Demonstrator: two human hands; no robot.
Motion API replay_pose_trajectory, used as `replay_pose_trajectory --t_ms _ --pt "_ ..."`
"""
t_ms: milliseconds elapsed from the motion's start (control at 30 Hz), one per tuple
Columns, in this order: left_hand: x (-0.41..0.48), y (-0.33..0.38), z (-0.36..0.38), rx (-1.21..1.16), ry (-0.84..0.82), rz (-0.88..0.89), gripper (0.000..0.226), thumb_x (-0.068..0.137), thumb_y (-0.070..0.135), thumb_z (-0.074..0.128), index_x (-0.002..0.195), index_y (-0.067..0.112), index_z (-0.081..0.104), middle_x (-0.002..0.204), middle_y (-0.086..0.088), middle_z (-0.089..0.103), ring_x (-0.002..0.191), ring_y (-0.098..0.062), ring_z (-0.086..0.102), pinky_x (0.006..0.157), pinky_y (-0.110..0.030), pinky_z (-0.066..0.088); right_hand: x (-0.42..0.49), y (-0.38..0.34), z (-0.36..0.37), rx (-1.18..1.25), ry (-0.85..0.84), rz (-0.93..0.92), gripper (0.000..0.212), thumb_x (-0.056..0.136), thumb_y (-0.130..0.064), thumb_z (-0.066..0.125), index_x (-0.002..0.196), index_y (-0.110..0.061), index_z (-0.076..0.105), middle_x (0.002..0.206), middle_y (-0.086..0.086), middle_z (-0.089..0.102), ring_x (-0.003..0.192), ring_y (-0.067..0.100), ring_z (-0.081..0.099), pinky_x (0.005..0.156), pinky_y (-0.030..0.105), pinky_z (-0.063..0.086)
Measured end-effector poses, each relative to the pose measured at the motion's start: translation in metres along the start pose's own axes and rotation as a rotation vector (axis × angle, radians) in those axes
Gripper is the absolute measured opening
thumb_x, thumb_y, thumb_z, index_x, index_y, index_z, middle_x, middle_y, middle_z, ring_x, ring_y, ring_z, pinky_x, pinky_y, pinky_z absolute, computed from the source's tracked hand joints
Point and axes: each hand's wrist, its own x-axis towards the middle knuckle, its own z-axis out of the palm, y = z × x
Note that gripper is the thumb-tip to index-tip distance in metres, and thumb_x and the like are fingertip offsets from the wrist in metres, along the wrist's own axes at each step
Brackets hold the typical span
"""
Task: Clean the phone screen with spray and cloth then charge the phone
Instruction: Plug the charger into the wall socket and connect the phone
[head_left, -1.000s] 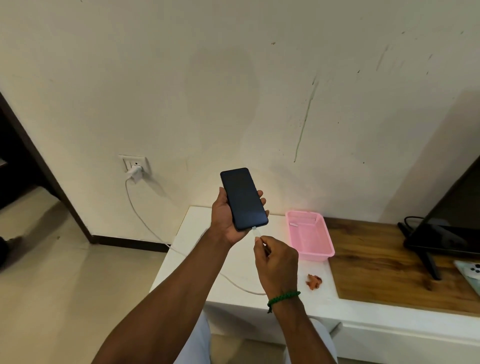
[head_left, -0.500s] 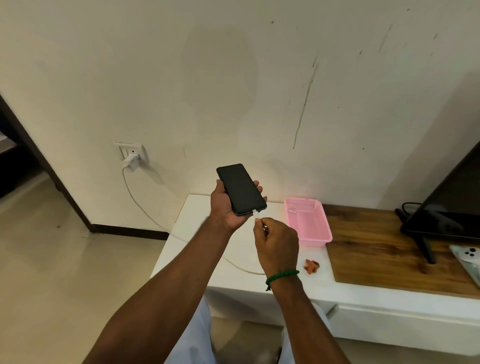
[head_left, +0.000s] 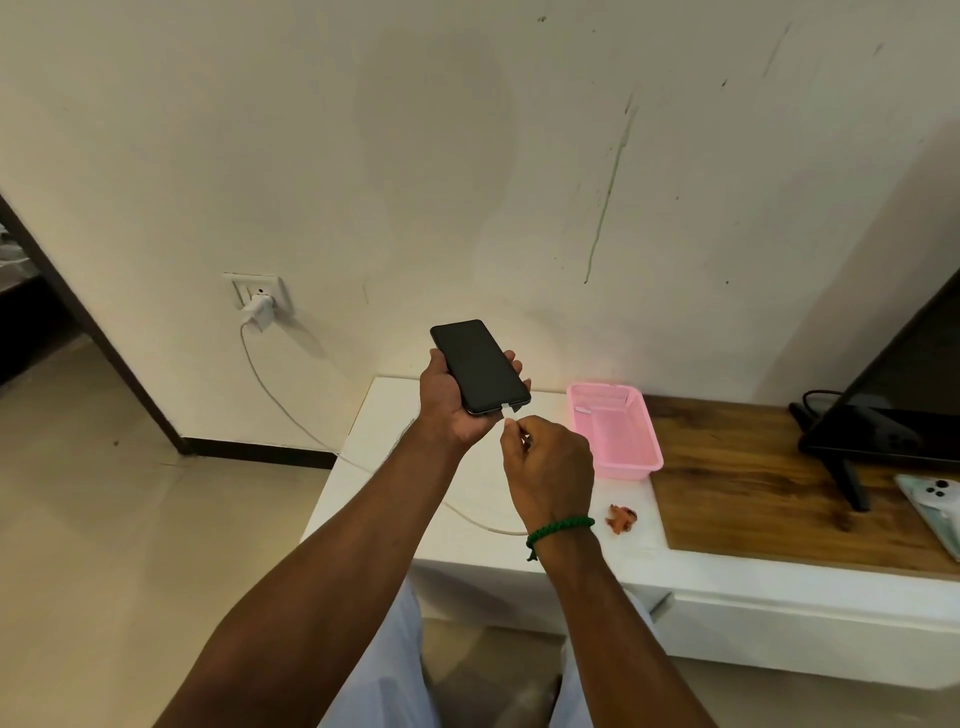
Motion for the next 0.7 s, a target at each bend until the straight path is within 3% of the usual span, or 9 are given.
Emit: replay_pose_trajectory --t_ms 133,267,433,700 --pt "0.0008 0.0006 -0.0014 -0.027 0.009 -0.005 0.062 0.098 0.055 0.025 0.127 0.01 0.057 0.11 -0.022 0.062 0.091 -0.036 0.062 0.084 -0.05 0.049 0.0029 -0.0002 -0.0031 -0.005 -0.014 -0.019 0.035 0.093 -0.035 0.05 0.08 -0.008 0.068 0.074 0.009 0.071 0.061 0.012 0.054 0.066 0.017 0.04" --pt "0.0006 0.0017 -0.0027 -0.049 0.012 -0.005 0.057 0.099 0.051 0.025 0.119 0.008 0.059 0.108 -0.023 0.062 0.09 -0.036 0.062 0.08 -0.049 0.051 -0.0004 -0.0002 -0.0035 0.007 -0.01 -0.027 0.034 0.093 -0.034 0.051 0.081 -0.008 0.069 0.074 0.008 0.072 0.06 0.009 0.052 0.067 0.017 0.04" --pt "0.0009 0.005 0.0002 -0.087 0.011 -0.015 0.054 0.099 0.047 0.026 0.107 0.007 0.062 0.103 -0.023 0.062 0.088 -0.036 0.061 0.081 -0.048 0.05 -0.0029 -0.0015 -0.0045 0.042 -0.011 -0.045 0.032 0.092 -0.032 0.053 0.08 -0.007 0.069 0.073 0.009 0.072 0.063 0.019 0.063 0.068 0.02 0.048" --pt "-0.0021 0.0045 0.0027 -0.078 0.004 -0.009 0.05 0.1 0.045 0.027 0.115 0.009 0.058 0.108 -0.023 0.059 0.088 -0.037 0.06 0.08 -0.047 0.05 -0.0016 -0.0051 -0.0046 0.098 0.016 -0.073 0.03 0.091 -0.029 0.057 0.074 -0.007 0.068 0.067 0.009 0.07 0.057 0.016 0.059 0.063 0.019 0.044"
